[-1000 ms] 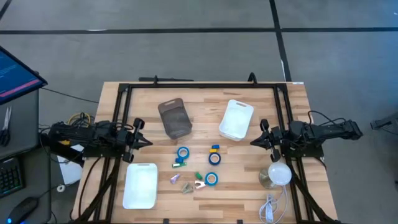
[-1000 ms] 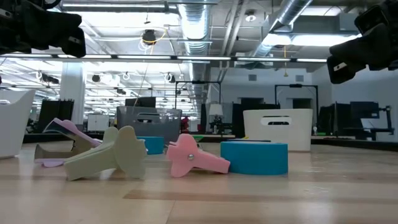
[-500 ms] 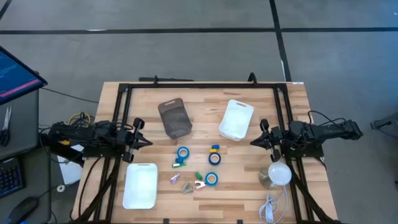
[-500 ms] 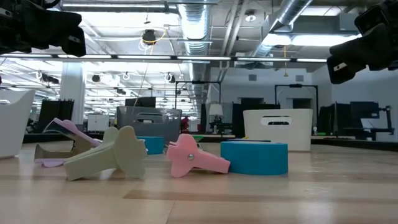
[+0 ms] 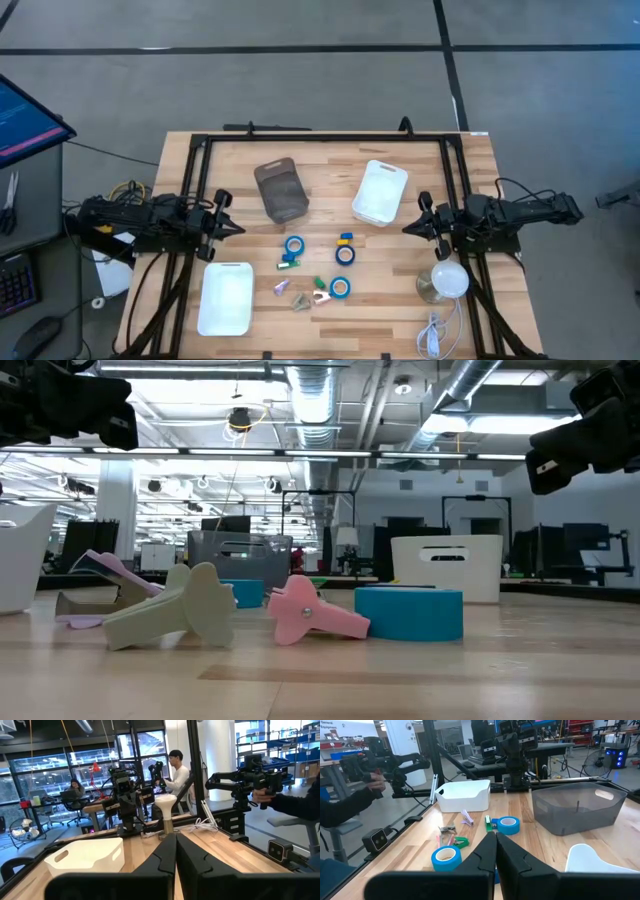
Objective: Pick and place Stapler, Stapler remover, tape
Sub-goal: Put the light blue tape into the bottom white bin
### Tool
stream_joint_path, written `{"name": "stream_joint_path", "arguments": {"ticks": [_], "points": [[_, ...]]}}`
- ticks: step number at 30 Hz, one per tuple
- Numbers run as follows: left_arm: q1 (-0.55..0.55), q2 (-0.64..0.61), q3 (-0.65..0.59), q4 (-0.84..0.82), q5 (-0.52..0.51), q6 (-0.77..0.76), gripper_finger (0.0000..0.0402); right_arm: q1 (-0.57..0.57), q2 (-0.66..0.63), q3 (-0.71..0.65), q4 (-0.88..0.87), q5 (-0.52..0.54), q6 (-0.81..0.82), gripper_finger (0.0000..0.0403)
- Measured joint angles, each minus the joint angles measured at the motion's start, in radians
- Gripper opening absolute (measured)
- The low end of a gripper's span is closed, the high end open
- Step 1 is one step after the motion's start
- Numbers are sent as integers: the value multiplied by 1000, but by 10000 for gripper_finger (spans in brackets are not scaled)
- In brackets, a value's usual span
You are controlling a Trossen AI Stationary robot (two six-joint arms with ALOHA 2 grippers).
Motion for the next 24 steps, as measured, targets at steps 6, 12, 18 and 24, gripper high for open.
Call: {"name": "stream_joint_path", "arguments": {"ticks": [6, 12, 18, 24], "points": [[0, 0, 0, 2, 0, -38, 2, 0, 0, 0, 0, 0, 0, 0], [0, 0, 0, 12, 0, -42, 2, -2, 0, 0, 34, 8, 0, 0], [0, 0, 0, 48, -100, -119, 2, -2, 0, 1, 142, 25, -27, 0], [0, 52, 16, 46, -164, -121, 2, -2, 24, 85, 88, 111, -34, 0]]}}
